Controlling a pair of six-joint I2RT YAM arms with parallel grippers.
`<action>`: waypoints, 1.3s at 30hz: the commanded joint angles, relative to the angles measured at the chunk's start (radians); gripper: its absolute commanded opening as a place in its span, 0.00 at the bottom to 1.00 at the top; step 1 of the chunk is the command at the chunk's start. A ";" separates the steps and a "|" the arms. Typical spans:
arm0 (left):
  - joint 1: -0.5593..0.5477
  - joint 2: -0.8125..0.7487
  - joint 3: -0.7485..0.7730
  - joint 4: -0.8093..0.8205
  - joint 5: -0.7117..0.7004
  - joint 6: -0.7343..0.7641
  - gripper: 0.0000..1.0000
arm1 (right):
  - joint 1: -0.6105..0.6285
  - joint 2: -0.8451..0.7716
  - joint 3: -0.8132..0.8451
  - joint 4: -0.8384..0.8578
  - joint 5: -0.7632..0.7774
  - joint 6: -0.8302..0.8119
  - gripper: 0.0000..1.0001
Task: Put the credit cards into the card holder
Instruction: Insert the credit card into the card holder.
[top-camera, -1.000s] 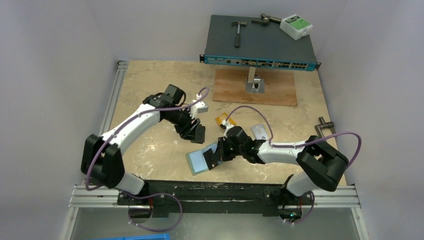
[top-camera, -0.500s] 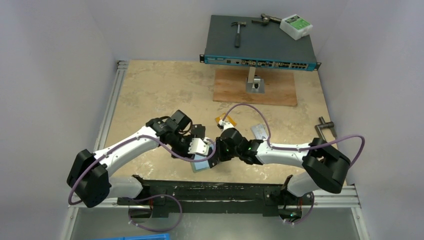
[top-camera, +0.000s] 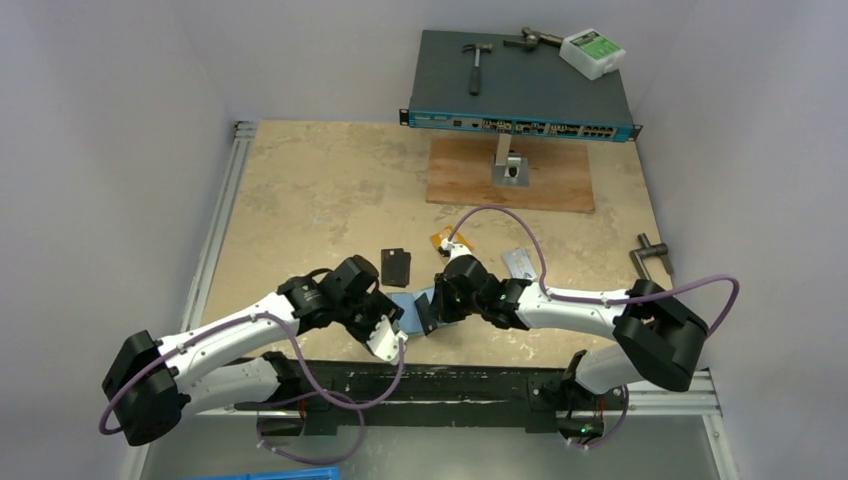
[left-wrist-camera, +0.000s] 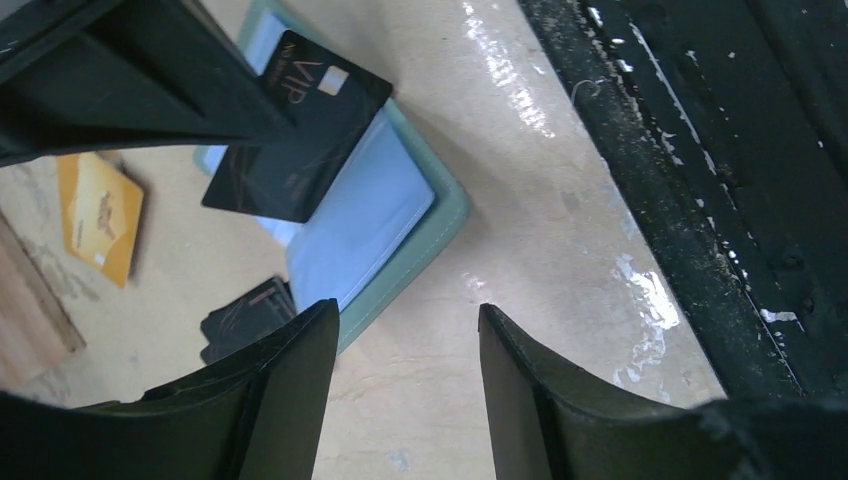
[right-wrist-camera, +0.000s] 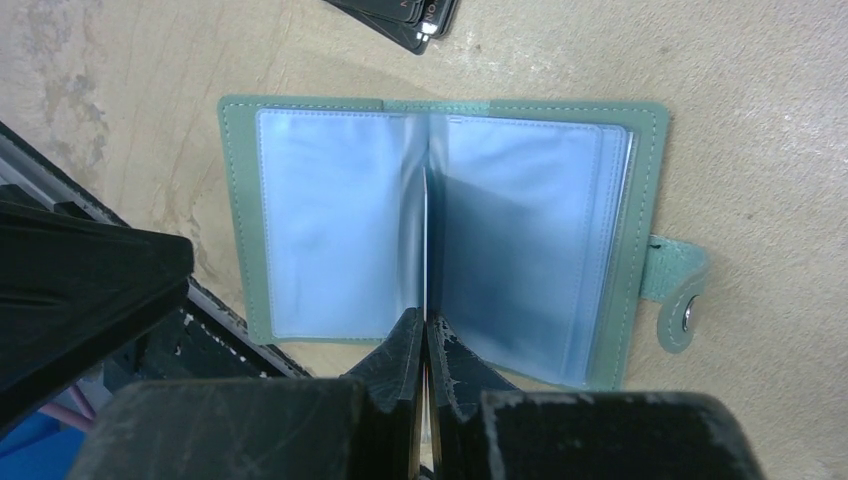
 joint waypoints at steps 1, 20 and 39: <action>-0.018 0.042 -0.026 0.072 0.024 0.113 0.53 | 0.000 0.021 0.045 -0.010 0.020 -0.024 0.00; -0.032 0.263 -0.006 -0.045 0.004 0.312 0.43 | 0.000 0.023 0.027 0.039 -0.005 -0.029 0.00; -0.032 0.308 -0.013 -0.055 -0.053 0.314 0.38 | -0.035 -0.044 -0.131 0.359 0.027 0.091 0.00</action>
